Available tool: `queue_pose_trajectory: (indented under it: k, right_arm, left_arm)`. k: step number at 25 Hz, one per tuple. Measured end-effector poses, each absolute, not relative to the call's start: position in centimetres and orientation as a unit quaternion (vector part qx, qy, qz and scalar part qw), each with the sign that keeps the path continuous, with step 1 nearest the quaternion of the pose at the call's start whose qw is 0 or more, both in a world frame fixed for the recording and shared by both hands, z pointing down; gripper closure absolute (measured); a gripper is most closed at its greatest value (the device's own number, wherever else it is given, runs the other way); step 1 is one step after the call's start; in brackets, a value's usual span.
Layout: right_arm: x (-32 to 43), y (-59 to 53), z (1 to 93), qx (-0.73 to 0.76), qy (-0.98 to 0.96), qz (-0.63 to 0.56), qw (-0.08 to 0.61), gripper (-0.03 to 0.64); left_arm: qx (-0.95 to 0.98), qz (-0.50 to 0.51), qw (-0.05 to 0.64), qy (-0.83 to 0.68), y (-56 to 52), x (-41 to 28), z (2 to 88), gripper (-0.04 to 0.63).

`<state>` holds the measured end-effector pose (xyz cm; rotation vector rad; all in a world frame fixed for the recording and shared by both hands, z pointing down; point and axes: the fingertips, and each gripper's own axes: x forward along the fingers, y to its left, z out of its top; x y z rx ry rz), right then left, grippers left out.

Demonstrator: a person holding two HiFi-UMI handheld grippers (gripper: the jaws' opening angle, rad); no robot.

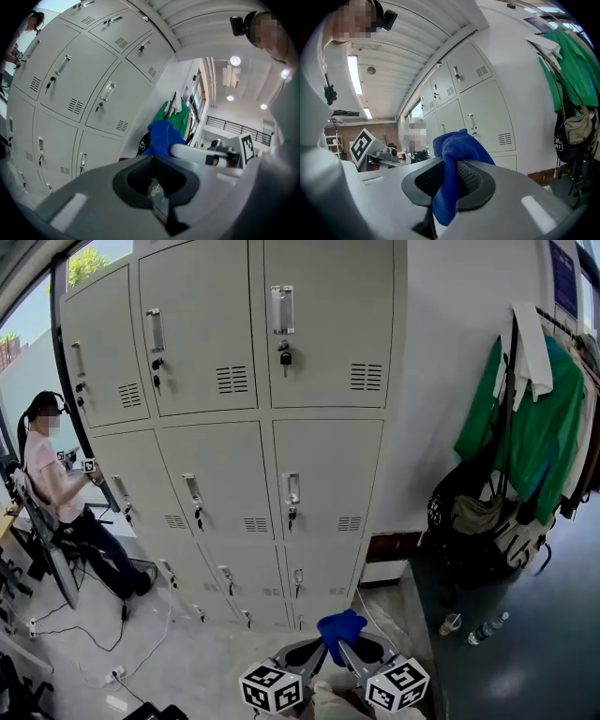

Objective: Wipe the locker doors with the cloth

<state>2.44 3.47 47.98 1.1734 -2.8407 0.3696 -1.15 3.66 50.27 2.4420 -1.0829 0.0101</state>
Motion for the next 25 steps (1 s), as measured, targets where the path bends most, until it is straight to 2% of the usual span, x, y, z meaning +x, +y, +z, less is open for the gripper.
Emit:
queue_pose_trajectory:
  k: [12,25]
  right_arm:
    - [1.0,-10.0,44.3,0.346,-0.934,0.085,0.005,0.560]
    - [0.1,-16.3,42.6,0.329,-0.942,0.067,-0.001,0.560]
  left_arm:
    - [0.879,-0.020,0.185,-0.439,-9.5,-3.8,46.2,0.589]
    - [0.872,-0.047,0.159,-0.460,-16.5,-4.3,43.6,0.589]
